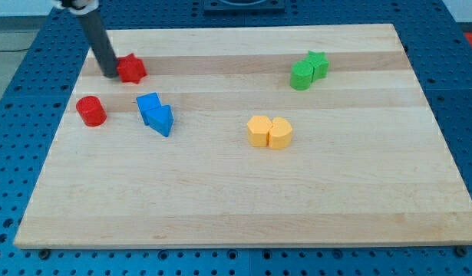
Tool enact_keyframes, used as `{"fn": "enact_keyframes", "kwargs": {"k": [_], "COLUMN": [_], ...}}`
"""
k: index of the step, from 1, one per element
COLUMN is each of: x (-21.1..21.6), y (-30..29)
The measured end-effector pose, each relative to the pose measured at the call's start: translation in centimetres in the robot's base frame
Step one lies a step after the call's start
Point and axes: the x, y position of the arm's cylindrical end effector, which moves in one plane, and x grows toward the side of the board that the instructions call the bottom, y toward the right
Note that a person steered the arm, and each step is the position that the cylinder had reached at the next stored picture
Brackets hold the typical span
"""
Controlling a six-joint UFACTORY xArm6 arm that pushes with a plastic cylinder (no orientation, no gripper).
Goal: Push the red circle towards the upside of the board
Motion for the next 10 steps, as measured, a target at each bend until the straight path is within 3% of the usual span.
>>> {"fn": "enact_keyframes", "kwargs": {"k": [1,3,6,7,10], "x": [-1.6,2.1,17.1,17.1,9.4], "y": [0.6,-7.7,-7.2,-4.4,-2.7]}}
